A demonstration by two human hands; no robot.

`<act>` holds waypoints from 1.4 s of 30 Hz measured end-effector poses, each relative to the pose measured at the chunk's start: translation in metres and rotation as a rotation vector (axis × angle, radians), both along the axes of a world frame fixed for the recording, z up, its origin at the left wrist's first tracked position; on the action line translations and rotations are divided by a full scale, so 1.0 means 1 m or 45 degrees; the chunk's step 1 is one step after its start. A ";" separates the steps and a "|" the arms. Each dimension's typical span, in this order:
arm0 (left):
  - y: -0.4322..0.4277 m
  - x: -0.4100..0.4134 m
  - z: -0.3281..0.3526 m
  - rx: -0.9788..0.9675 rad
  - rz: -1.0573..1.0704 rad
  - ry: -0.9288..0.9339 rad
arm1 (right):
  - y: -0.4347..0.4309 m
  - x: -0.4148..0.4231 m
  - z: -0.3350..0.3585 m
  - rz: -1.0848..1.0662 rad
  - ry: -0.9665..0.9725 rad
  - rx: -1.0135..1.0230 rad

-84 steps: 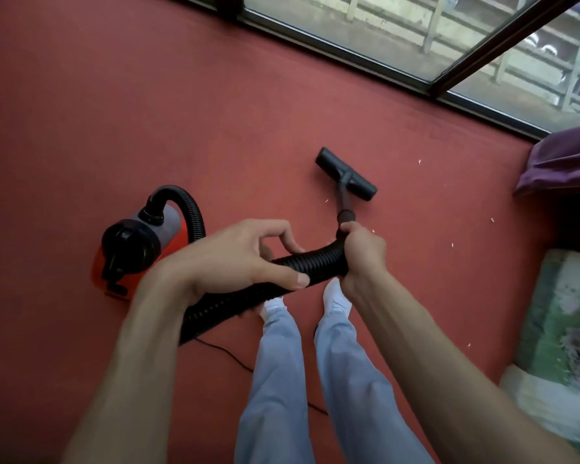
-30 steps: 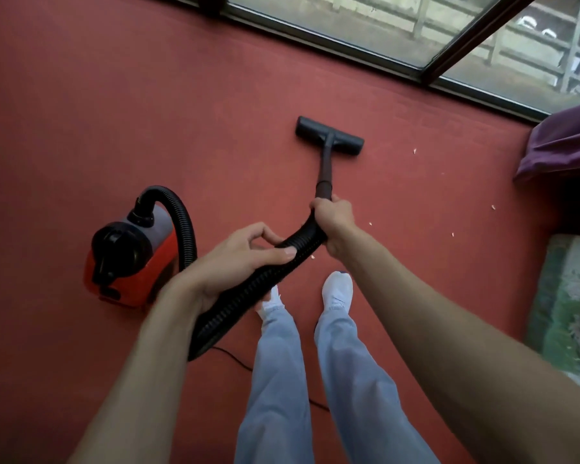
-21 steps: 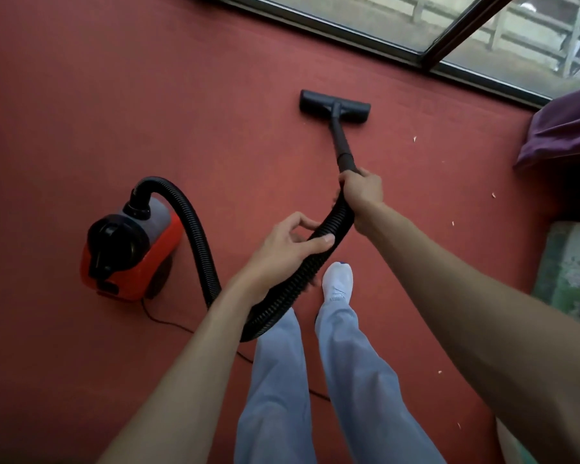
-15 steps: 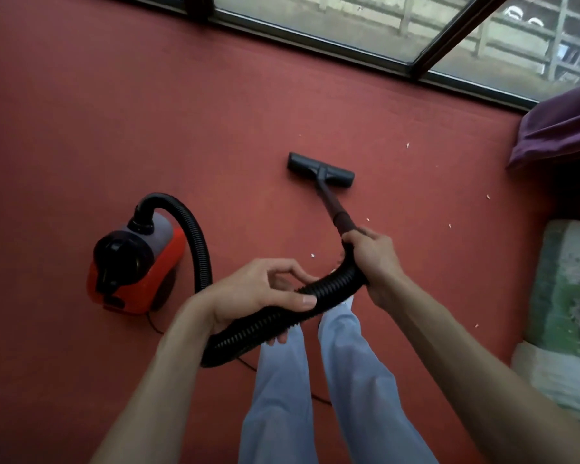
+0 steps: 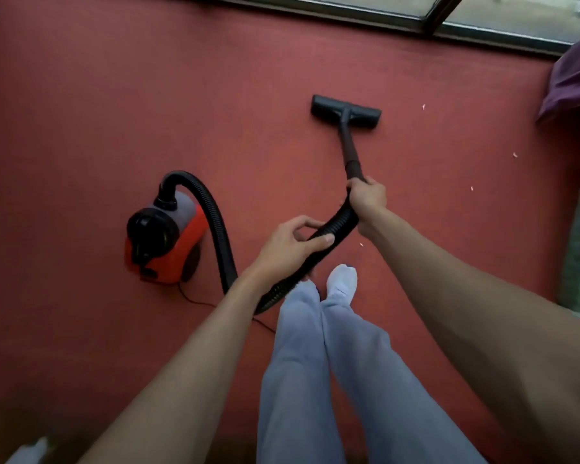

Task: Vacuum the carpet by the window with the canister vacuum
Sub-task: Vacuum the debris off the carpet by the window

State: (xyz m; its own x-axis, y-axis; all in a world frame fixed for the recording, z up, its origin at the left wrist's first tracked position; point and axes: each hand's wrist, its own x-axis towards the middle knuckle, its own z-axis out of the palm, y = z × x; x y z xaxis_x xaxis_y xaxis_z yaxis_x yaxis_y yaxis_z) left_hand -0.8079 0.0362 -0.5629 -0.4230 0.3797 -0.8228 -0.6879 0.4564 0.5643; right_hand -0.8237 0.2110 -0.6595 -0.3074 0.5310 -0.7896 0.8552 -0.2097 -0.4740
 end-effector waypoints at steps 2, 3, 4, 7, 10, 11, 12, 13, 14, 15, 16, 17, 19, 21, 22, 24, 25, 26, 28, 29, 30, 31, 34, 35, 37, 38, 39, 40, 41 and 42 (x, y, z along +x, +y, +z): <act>0.005 -0.002 0.018 0.007 0.023 0.008 | 0.008 -0.005 0.023 -0.026 -0.008 0.004; 0.004 -0.004 0.028 0.022 0.013 -0.009 | 0.010 -0.004 0.037 -0.040 -0.016 -0.001; 0.003 -0.006 0.039 0.038 -0.008 -0.040 | 0.010 0.001 0.051 -0.064 -0.026 -0.018; -0.013 -0.012 0.069 0.064 -0.152 -0.157 | 0.000 0.027 0.082 -0.179 -0.061 -0.094; -0.033 -0.018 0.087 0.038 -0.298 -0.280 | -0.023 0.054 0.099 -0.337 -0.085 -0.159; -0.041 -0.019 0.090 0.018 -0.333 -0.305 | -0.033 0.061 0.100 -0.373 -0.116 -0.169; -0.047 -0.021 0.091 -0.004 -0.371 -0.325 | -0.043 0.066 0.101 -0.407 -0.148 -0.182; -0.054 -0.023 0.090 -0.026 -0.413 -0.340 | -0.053 0.070 0.102 -0.441 -0.173 -0.208; -0.059 -0.026 0.090 -0.046 -0.456 -0.353 | -0.063 0.074 0.099 -0.469 -0.195 -0.226; -0.064 -0.030 0.088 -0.065 -0.488 -0.366 | -0.073 0.076 0.096 -0.486 -0.223 -0.246; -0.068 -0.033 0.087 -0.085 -0.504 -0.381 | -0.081 0.076 0.093 -0.492 -0.248 -0.266; -0.073 -0.037 0.084 -0.100 -0.507 -0.386 | -0.088 0.075 0.085 -0.495 -0.260 -0.275; -0.077 -0.042 0.078 -0.115 -0.481 -0.376 | -0.095 0.072 0.064 -0.492 -0.247 -0.253; -0.075 -0.046 0.069 -0.102 -0.449 -0.317 | -0.095 0.060 0.044 -0.547 -0.214 -0.204; -0.074 -0.046 0.065 -0.095 -0.446 -0.288 | -0.094 0.053 0.045 -0.570 -0.205 -0.167; -0.070 -0.047 0.059 -0.065 -0.427 -0.236 | -0.091 0.038 0.054 -0.640 -0.184 -0.104; -0.069 -0.051 0.057 -0.044 -0.431 -0.225 | -0.092 0.029 0.065 -0.686 -0.181 -0.086; -0.071 -0.058 0.059 -0.019 -0.455 -0.229 | -0.094 0.023 0.073 -0.727 -0.178 -0.065; -0.074 -0.071 0.064 0.033 -0.522 -0.237 | -0.100 0.016 0.091 -0.815 -0.171 -0.042; -0.074 -0.076 0.068 0.062 -0.571 -0.219 | -0.103 0.015 0.100 -0.864 -0.177 -0.056; -0.073 -0.079 0.072 0.079 -0.623 -0.186 | -0.106 0.017 0.106 -0.902 -0.184 -0.070; -0.071 -0.080 0.076 0.085 -0.672 -0.150 | -0.110 0.020 0.113 -0.946 -0.192 -0.083; -0.064 -0.080 0.087 0.082 -0.788 -0.097 | -0.114 0.031 0.127 -1.066 -0.218 -0.112; -0.063 -0.081 0.090 0.089 -0.824 -0.107 | -0.116 0.035 0.130 -1.097 -0.210 -0.119; -0.065 -0.084 0.096 0.105 -0.877 -0.180 | -0.122 0.043 0.134 -1.147 -0.207 -0.141; -0.067 -0.086 0.097 0.115 -0.898 -0.237 | -0.125 0.046 0.137 -1.160 -0.206 -0.152; -0.072 -0.087 0.097 0.117 -0.912 -0.308 | -0.130 0.050 0.140 -1.175 -0.198 -0.150; -0.078 -0.088 0.096 0.111 -0.923 -0.379 | -0.135 0.053 0.141 -1.189 -0.200 -0.152; -0.083 -0.089 0.094 0.101 -0.933 -0.441 | -0.141 0.056 0.142 -1.215 -0.212 -0.173; -0.089 -0.090 0.091 0.086 -0.943 -0.495 | -0.148 0.058 0.144 -1.226 -0.225 -0.205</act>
State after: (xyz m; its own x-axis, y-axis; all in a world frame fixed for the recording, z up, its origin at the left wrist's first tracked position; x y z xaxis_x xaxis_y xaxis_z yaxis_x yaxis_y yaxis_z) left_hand -0.8979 -0.0526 -0.4719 0.2639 0.5013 -0.8240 -0.3747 0.8405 0.3914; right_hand -0.7660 0.0631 -0.5158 0.3280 0.3749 -0.8671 0.3416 -0.9028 -0.2611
